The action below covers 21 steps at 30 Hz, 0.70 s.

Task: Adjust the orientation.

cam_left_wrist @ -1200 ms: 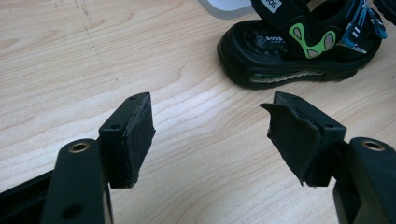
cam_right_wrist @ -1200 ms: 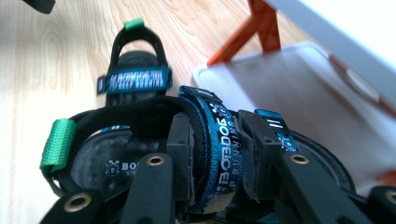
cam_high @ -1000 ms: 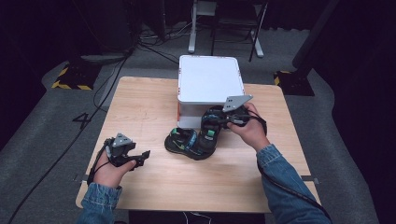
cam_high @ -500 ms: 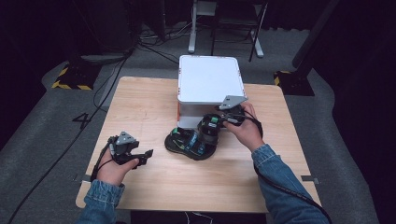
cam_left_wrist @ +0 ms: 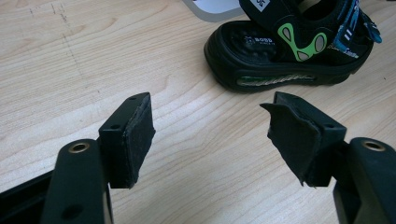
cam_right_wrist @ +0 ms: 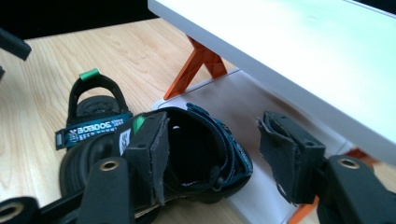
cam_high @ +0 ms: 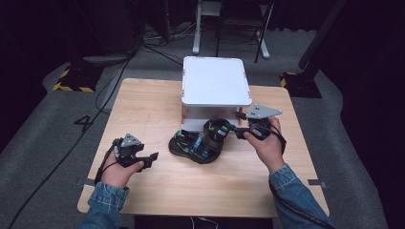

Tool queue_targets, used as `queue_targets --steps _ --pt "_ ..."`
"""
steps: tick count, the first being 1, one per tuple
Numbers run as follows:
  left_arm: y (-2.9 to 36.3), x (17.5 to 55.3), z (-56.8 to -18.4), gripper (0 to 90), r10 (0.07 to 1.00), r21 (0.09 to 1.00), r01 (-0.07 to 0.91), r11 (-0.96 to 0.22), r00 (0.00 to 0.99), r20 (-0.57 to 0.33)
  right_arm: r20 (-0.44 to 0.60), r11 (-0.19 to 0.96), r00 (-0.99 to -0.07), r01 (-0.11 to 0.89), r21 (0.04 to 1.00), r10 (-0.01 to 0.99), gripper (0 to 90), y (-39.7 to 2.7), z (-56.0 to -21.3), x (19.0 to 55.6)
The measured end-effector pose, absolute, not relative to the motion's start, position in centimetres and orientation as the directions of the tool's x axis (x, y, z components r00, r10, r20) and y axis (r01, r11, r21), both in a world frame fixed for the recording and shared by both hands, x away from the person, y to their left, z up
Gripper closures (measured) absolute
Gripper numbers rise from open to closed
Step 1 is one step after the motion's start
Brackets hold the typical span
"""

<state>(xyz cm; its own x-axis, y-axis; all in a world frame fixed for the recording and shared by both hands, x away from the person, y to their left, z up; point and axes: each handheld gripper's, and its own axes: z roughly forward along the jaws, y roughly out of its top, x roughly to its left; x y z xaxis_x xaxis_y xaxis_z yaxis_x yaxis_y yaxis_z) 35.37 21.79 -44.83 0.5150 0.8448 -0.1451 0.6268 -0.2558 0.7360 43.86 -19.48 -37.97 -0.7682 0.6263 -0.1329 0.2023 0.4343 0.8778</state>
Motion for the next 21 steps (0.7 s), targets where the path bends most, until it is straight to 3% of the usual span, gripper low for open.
queue_targets --steps 6,13,21 --pt "21.8 35.3 -44.8 31.3 0.842 0.737 0.625 -0.259 0.519 -0.145 -0.035 0.335 -0.752 0.250 0.909 0.658 38.3 -20.4 -38.1 43.0" --pt "21.9 35.3 -44.8 31.3 0.847 0.739 0.624 -0.255 0.513 -0.141 -0.066 0.412 -0.758 0.277 0.868 0.649 33.3 -19.1 -39.1 41.9" --pt "21.6 35.3 -44.9 31.4 0.843 0.733 0.626 -0.265 0.520 -0.139 -0.002 0.405 -0.714 0.395 0.825 0.701 25.8 -17.0 -41.1 42.8"
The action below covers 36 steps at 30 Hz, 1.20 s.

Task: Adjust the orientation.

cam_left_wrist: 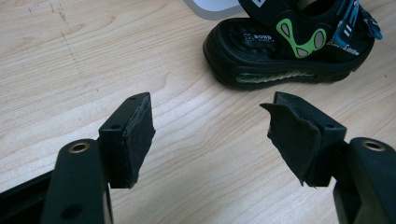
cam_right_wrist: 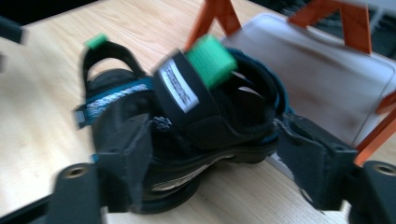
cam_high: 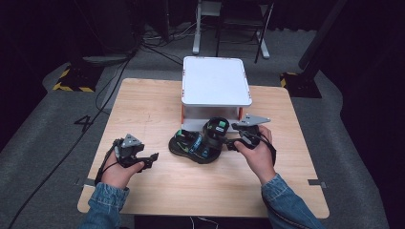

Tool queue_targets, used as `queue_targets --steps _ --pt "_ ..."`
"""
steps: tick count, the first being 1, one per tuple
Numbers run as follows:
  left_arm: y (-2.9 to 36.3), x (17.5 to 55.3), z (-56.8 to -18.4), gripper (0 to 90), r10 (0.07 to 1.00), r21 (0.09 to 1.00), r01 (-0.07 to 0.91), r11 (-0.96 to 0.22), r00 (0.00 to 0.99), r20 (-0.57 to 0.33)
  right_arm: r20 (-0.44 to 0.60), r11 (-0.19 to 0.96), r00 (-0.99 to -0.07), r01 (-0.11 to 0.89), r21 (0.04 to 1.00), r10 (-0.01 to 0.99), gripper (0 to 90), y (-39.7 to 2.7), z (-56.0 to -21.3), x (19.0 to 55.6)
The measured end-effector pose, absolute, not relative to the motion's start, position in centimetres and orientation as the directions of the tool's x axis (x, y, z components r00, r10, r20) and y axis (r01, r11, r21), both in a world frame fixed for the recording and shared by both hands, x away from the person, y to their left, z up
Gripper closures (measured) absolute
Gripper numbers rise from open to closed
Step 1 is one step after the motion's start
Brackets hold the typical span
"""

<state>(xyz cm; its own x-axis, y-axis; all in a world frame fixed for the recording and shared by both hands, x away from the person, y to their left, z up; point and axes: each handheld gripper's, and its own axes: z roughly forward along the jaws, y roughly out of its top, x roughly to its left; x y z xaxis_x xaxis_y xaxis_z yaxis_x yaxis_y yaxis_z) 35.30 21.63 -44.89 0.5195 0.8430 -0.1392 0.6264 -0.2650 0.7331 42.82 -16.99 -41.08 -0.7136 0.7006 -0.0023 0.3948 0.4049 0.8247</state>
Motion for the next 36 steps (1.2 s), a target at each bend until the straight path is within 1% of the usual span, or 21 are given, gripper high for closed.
queue_targets --steps 4,6,7,8,9,10,11,12,14,15,17,19,21,24,27,29,31,32,33,35,36 --pt "21.7 35.3 -45.0 31.3 0.842 0.732 0.627 -0.266 0.521 -0.140 0.049 0.371 -0.684 0.453 0.811 0.728 25.1 -15.8 -41.8 44.6" --pt "21.8 35.3 -45.0 31.3 0.845 0.732 0.628 -0.263 0.516 -0.139 0.051 0.358 -0.670 0.457 0.814 0.740 29.4 -15.5 -41.9 45.1" --pt "21.8 35.3 -45.0 31.3 0.845 0.731 0.631 -0.261 0.515 -0.143 0.030 0.373 -0.666 0.453 0.810 0.745 32.3 -15.4 -41.8 45.3" --pt "21.8 35.3 -45.0 31.3 0.845 0.732 0.631 -0.257 0.514 -0.146 0.011 0.388 -0.665 0.449 0.805 0.747 36.8 -15.2 -41.8 45.4" --pt "21.9 35.3 -45.0 31.3 0.845 0.734 0.628 -0.259 0.515 -0.143 -0.028 0.422 -0.670 0.435 0.796 0.742 45.4 -15.1 -41.7 45.4" --pt "21.9 35.3 -45.0 31.3 0.848 0.734 0.629 -0.256 0.511 -0.142 -0.053 0.438 -0.674 0.417 0.796 0.737 50.3 -15.0 -41.6 45.3" --pt "22.0 35.2 -45.0 31.3 0.848 0.735 0.628 -0.257 0.512 -0.141 -0.087 0.457 -0.673 0.395 0.797 0.734 58.1 -14.9 -41.6 45.2" --pt "22.0 35.2 -45.0 31.3 0.847 0.734 0.627 -0.259 0.513 -0.140 -0.114 0.470 -0.676 0.371 0.801 0.728 69.9 -14.9 -41.5 45.1" --pt "22.0 35.2 -45.0 31.3 0.848 0.733 0.630 -0.258 0.511 -0.140 -0.157 0.489 -0.681 0.326 0.809 0.715 83.1 -14.9 -41.2 45.0" --pt "21.9 35.2 -45.1 31.4 0.848 0.733 0.629 -0.259 0.511 -0.139 -0.166 0.492 -0.686 0.313 0.812 0.709 84.4 -14.9 -41.0 45.0" --pt "21.8 35.3 -45.1 31.3 0.846 0.730 0.632 -0.262 0.514 -0.141 -0.231 0.513 -0.686 0.238 0.824 0.690 85.3 -14.7 -40.4 45.4" --pt "21.7 35.3 -45.1 31.3 0.845 0.730 0.629 -0.267 0.517 -0.137 -0.268 0.528 -0.695 0.187 0.828 0.667 85.4 -14.2 -39.8 45.4" --pt "21.7 35.3 -45.2 31.3 0.846 0.728 0.634 -0.261 0.514 -0.143 -0.353 0.549 -0.683 0.083 0.832 0.639 85.4 -13.5 -39.2 45.3" --pt "21.8 35.3 -45.2 31.3 0.845 0.728 0.635 -0.260 0.514 -0.147 -0.422 0.563 -0.673 -0.010 0.827 0.608 85.3 -12.2 -39.5 45.2" --pt "22.0 35.2 -45.1 31.3 0.847 0.733 0.630 -0.258 0.513 -0.143 -0.424 0.566 -0.674 -0.010 0.824 0.605 84.8 -11.7 -41.1 45.6" --pt "22.0 35.2 -45.1 31.3 0.845 0.734 0.629 -0.257 0.515 -0.144 -0.434 0.579 -0.662 -0.001 0.815 0.611 83.9 -11.7 -43.1 46.2" --pt "22.1 35.1 -45.0 31.3 0.848 0.736 0.628 -0.252 0.510 -0.144 -0.423 0.573 -0.646 0.027 0.819 0.635 77.0 -12.2 -44.3 46.6" --pt "22.1 35.1 -45.0 31.3 0.848 0.737 0.628 -0.251 0.510 -0.146 -0.415 0.569 -0.639 0.044 0.821 0.648 71.8 -12.5 -44.7 46.8" --pt "22.1 35.1 -45.0 31.4 0.847 0.735 0.631 -0.251 0.511 -0.150 -0.394 0.571 -0.645 0.082 0.817 0.655 64.4 -12.9 -45.1 47.0" --pt "22.1 35.2 -45.0 31.3 0.848 0.735 0.630 -0.253 0.510 -0.145 -0.346 0.547 -0.658 0.121 0.829 0.669 59.2 -13.7 -45.1 47.0" --pt "22.1 35.2 -45.0 31.4 0.847 0.734 0.630 -0.254 0.511 -0.146 -0.311 0.529 -0.664 0.150 0.835 0.680 53.0 -14.1 -45.1 47.0"
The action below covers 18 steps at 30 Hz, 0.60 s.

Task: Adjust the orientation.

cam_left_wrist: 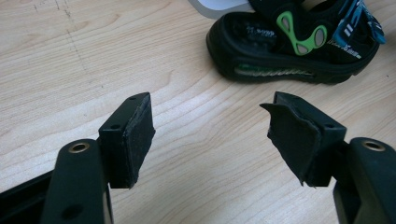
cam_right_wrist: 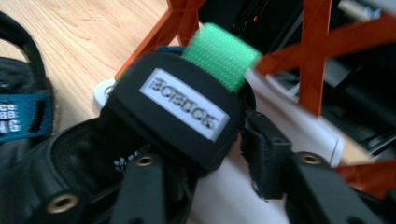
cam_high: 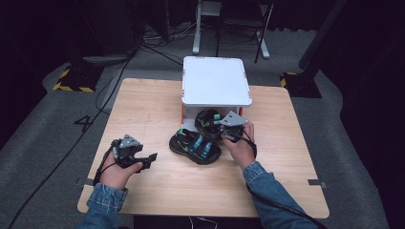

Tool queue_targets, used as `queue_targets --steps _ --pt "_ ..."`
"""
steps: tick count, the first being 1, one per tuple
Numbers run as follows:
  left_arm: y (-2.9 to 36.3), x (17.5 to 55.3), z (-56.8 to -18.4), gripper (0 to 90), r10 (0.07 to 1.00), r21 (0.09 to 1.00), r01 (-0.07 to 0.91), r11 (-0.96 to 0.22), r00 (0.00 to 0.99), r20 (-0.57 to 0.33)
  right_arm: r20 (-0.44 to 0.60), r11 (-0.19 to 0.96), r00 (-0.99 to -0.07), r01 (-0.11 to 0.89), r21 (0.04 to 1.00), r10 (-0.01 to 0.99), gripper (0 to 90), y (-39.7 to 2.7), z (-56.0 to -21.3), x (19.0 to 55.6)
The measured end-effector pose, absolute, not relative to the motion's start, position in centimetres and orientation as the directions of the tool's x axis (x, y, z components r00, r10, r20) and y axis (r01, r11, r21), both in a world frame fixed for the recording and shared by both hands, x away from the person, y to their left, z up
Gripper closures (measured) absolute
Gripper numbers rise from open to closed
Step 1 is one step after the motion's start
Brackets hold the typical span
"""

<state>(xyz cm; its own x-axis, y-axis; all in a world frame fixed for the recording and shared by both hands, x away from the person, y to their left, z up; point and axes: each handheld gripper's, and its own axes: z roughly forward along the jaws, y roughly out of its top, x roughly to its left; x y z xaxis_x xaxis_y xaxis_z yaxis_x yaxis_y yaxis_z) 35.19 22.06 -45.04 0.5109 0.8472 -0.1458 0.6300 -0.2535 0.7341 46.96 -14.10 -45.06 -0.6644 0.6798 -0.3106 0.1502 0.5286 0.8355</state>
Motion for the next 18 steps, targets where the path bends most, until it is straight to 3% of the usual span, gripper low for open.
queue_targets --steps 5,9,12,16,18 --pt "21.8 35.2 -45.0 31.3 0.845 0.730 0.632 -0.259 0.514 -0.145 -0.158 0.419 -0.676 0.241 0.875 0.719 39.7 -16.0 -44.3 46.2" --pt "21.8 35.2 -45.1 31.3 0.844 0.732 0.630 -0.261 0.516 -0.144 -0.099 0.383 -0.700 0.261 0.886 0.708 34.2 -17.7 -43.3 44.7" --pt "21.9 35.3 -45.1 31.3 0.845 0.733 0.630 -0.258 0.514 -0.145 -0.066 0.365 -0.711 0.277 0.889 0.700 35.1 -18.8 -42.7 43.4" --pt "21.6 35.5 -45.0 31.3 0.843 0.733 0.628 -0.262 0.518 -0.143 0.010 0.387 -0.766 0.337 0.858 0.643 61.2 -19.3 -42.9 41.7" --pt "21.3 35.7 -45.0 31.3 0.836 0.731 0.628 -0.268 0.528 -0.147 0.000 0.462 -0.813 0.331 0.823 0.582 76.2 -18.3 -43.6 40.4"
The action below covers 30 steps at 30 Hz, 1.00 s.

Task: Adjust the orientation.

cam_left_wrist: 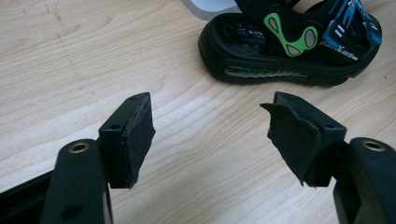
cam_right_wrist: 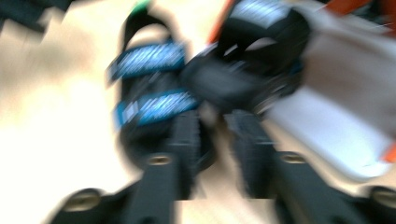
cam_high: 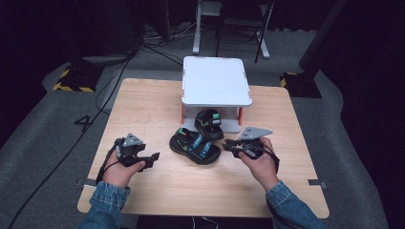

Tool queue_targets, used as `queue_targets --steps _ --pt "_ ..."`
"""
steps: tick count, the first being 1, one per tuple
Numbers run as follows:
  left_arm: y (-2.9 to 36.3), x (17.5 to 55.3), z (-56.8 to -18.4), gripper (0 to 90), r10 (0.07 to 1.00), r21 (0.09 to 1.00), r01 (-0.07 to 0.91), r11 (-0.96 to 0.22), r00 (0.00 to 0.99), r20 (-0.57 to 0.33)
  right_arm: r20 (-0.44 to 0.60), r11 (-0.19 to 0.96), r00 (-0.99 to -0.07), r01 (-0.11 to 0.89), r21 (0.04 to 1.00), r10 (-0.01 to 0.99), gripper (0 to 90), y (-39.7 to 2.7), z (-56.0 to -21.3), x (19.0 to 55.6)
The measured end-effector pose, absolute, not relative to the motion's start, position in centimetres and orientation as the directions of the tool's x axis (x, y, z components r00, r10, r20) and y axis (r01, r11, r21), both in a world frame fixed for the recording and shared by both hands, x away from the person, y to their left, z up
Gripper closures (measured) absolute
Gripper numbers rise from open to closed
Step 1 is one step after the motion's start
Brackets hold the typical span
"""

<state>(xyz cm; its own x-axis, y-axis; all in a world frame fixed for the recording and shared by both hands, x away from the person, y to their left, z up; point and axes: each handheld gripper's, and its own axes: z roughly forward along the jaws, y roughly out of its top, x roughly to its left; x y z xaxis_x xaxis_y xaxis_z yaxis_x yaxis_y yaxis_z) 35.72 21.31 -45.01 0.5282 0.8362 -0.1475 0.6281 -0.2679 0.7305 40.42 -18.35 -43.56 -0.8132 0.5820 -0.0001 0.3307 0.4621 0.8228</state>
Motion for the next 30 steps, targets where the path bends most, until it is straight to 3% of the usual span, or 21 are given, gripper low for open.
queue_targets --steps 5,13,17,18,23,30 --pt "21.1 35.9 -45.1 31.3 0.833 0.732 0.625 -0.272 0.534 -0.146 -0.051 0.502 -0.842 0.270 0.821 0.537 80.4 -16.1 -44.6 39.9" --pt "21.5 35.9 -45.1 31.3 0.837 0.730 0.630 -0.264 0.526 -0.152 -0.094 0.531 -0.843 0.242 0.812 0.529 86.4 -13.9 -44.3 42.5" --pt "21.7 35.8 -45.1 31.3 0.839 0.731 0.632 -0.259 0.522 -0.153 -0.084 0.539 -0.840 0.264 0.800 0.536 84.4 -13.3 -45.1 44.6" --pt "21.8 35.7 -45.1 31.3 0.840 0.732 0.631 -0.257 0.520 -0.153 -0.068 0.523 -0.839 0.271 0.808 0.539 78.8 -13.4 -45.3 45.3" --pt "22.3 35.7 -45.1 31.3 0.847 0.735 0.633 -0.244 0.508 -0.155 -0.048 0.553 -0.832 0.323 0.768 0.552 78.3 -12.8 -47.9 48.5" --pt "22.5 35.7 -45.4 31.3 0.850 0.729 0.641 -0.241 0.501 -0.160 -0.038 0.517 -0.854 0.278 0.810 0.518 75.8 -11.5 -49.1 49.9"
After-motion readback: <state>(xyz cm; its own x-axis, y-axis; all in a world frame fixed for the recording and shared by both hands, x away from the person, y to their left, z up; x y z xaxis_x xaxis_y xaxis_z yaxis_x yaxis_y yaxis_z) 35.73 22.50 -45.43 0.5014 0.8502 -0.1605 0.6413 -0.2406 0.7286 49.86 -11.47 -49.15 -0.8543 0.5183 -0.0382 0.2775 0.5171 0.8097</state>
